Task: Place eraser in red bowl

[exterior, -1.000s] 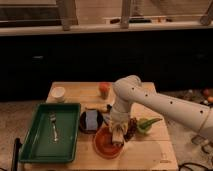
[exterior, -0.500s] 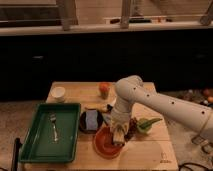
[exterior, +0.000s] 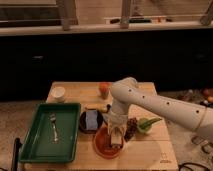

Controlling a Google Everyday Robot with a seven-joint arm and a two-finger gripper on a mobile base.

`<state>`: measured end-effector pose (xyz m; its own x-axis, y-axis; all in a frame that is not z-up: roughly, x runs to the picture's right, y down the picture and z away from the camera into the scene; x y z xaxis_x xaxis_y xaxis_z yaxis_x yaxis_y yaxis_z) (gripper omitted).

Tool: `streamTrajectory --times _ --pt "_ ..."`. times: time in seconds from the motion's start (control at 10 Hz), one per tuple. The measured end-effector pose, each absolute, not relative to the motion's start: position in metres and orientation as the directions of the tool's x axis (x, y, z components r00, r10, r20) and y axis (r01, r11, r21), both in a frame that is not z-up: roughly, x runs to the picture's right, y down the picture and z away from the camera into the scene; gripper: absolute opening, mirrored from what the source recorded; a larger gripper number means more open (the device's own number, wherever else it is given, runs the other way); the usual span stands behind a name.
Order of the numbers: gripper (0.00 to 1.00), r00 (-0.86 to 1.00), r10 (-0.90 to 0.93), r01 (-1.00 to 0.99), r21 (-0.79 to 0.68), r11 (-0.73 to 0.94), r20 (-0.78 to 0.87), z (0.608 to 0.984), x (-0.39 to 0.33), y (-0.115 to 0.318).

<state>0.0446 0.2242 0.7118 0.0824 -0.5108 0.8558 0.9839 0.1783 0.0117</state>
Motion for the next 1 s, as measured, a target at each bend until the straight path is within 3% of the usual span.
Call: streamTrajectory --times 0.2,0.4,0.5,1.0 --pt "0.02 0.069 -0.510 0.987 0.016 0.161 0.858 0.711 0.038 0.229" --pt "0.13 0.062 -0.508 0.988 0.020 0.154 0.859 0.710 0.033 0.233" --pt "0.28 0.056 -0.506 0.988 0.024 0.150 0.861 0.708 0.029 0.236" --pt "0.74 0.047 -0.500 0.990 0.027 0.140 0.865 0.708 0.022 0.243"
